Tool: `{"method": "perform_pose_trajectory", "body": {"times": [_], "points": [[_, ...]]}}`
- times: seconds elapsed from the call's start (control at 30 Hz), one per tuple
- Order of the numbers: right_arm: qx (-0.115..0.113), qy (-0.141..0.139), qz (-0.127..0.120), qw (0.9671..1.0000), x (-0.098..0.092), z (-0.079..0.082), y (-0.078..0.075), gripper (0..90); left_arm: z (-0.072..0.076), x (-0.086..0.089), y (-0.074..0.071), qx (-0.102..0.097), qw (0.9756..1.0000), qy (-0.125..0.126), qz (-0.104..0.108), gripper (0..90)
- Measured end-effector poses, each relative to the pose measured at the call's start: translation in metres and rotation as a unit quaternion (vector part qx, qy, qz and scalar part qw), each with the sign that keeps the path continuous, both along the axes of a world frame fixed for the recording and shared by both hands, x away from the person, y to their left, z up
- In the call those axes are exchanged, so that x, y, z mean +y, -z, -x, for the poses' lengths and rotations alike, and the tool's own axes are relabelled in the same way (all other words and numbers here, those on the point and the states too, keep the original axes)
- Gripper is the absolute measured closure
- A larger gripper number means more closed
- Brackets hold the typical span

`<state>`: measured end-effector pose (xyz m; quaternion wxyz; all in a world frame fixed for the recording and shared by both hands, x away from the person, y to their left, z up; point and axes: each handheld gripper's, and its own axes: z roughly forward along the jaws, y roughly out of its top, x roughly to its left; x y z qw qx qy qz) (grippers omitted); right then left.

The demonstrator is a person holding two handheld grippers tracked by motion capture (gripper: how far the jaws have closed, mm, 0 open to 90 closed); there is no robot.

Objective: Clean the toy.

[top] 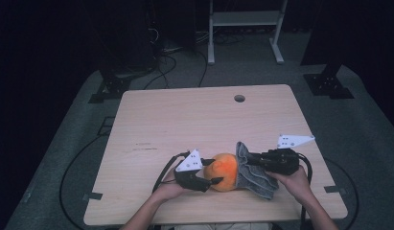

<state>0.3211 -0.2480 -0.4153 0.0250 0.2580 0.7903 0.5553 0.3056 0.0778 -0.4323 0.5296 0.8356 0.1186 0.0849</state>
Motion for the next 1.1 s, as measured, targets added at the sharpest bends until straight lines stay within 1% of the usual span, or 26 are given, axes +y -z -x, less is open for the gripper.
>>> {"method": "perform_pose_trajectory", "body": {"times": [0.03, 0.1, 0.17, 0.3, 0.33, 0.4, 0.43, 0.47, 0.5, 0.53, 0.57, 0.6, 0.63, 0.67, 0.73, 0.8, 0.83, 0.87, 0.9, 0.93, 0.97, 1.03, 1.07, 1.1], "points": [[0.002, 0.002, -0.004, 1.0000, -0.002, 0.002, 0.002, 78.0, -0.001, 0.000, 0.000, 0.001, 1.0000, -0.003, 0.003, 36.4], [0.004, 0.002, -0.003, 1.0000, -0.002, 0.008, 0.006, 78.1, -0.003, -0.001, 0.001, 0.007, 0.9999, -0.010, 0.008, 36.3], [-0.003, 0.000, -0.004, 1.0000, 0.000, 0.012, 0.006, 78.1, -0.004, -0.001, 0.001, 0.012, 0.9997, -0.018, 0.014, 36.2], [-0.019, -0.028, 0.001, 0.9994, 0.018, 0.022, 0.001, 78.1, -0.009, 0.000, 0.001, 0.033, 0.9981, -0.043, 0.028, 36.3], [-0.025, -0.035, 0.005, 0.9991, 0.024, 0.023, 0.000, 78.1, -0.010, 0.001, 0.001, 0.034, 0.9980, -0.046, 0.028, 36.3], [-0.037, -0.041, 0.012, 0.9984, 0.033, 0.023, -0.003, 78.1, -0.011, 0.004, 0.001, 0.037, 0.9973, -0.056, 0.031, 35.4], [-0.036, -0.042, 0.009, 0.9985, 0.033, 0.022, -0.004, 78.1, -0.011, 0.006, 0.001, 0.044, 0.9969, -0.054, 0.036, 33.7], [-0.033, -0.035, 0.006, 0.9988, 0.031, 0.018, -0.004, 78.1, -0.011, 0.006, 0.001, 0.047, 0.9971, -0.048, 0.037, 29.6], [-0.032, -0.028, 0.007, 0.9991, 0.029, 0.015, -0.004, 78.1, -0.010, 0.006, 0.000, 0.041, 0.9979, -0.039, 0.031, 27.8], [-0.029, -0.014, 0.005, 0.9995, 0.024, 0.011, -0.003, 78.1, -0.009, 0.005, 0.000, 0.036, 0.9983, -0.037, 0.027, 27.7], [-0.026, -0.005, 0.004, 0.9996, 0.022, 0.010, -0.003, 78.2, -0.008, 0.003, 0.000, 0.030, 0.9987, -0.034, 0.025, 28.5], [-0.020, 0.002, 0.003, 0.9998, 0.021, 0.009, -0.003, 78.2, -0.008, 0.002, 0.000, 0.025, 0.9989, -0.032, 0.022, 31.3], [-0.022, 0.000, 0.002, 0.9998, 0.022, 0.010, -0.003, 78.2, -0.007, -0.001, 0.000, 0.017, 0.9991, -0.033, 0.019, 33.7], [-0.029, -0.004, 0.006, 0.9995, 0.026, 0.012, -0.005, 78.2, -0.006, -0.002, 0.001, 0.011, 0.9992, -0.035, 0.017, 36.5], [-0.041, -0.014, 0.016, 0.9989, 0.034, 0.017, -0.010, 78.2, -0.003, -0.004, 0.001, 0.000, 0.9994, -0.033, 0.012, 39.0], [-0.047, -0.037, 0.009, 0.9982, 0.044, 0.020, -0.018, 78.2, 0.001, -0.009, 0.000, -0.014, 0.9995, -0.027, 0.004, 40.0], [-0.055, -0.048, 0.011, 0.9973, 0.051, 0.022, -0.022, 78.2, 0.003, -0.011, 0.000, -0.019, 0.9995, -0.024, -0.001, 40.2], [-0.062, -0.058, 0.020, 0.9962, 0.058, 0.023, -0.027, 78.2, 0.005, -0.013, 0.000, -0.028, 0.9994, -0.020, -0.007, 40.6], [-0.071, -0.069, 0.031, 0.9947, 0.066, 0.023, -0.032, 78.1, 0.006, -0.013, 0.001, -0.029, 0.9994, -0.019, -0.008, 40.9], [-0.075, -0.072, 0.040, 0.9937, 0.070, 0.022, -0.035, 78.2, 0.007, -0.013, 0.001, -0.029, 0.9994, -0.019, -0.008, 41.1], [-0.078, -0.072, 0.046, 0.9933, 0.072, 0.020, -0.036, 78.2, 0.007, -0.011, 0.002, -0.027, 0.9994, -0.021, -0.007, 41.3], [-0.064, -0.064, 0.043, 0.9949, 0.069, 0.012, -0.037, 78.2, 0.007, -0.010, 0.003, -0.027, 0.9994, -0.020, -0.006, 41.7], [-0.062, -0.056, 0.040, 0.9957, 0.066, 0.007, -0.036, 78.2, 0.008, -0.010, 0.003, -0.028, 0.9994, -0.019, -0.004, 41.9], [-0.057, -0.050, 0.040, 0.9964, 0.062, 0.004, -0.035, 78.2, 0.009, -0.010, 0.004, -0.032, 0.9993, -0.015, -0.007, 41.9]]}}
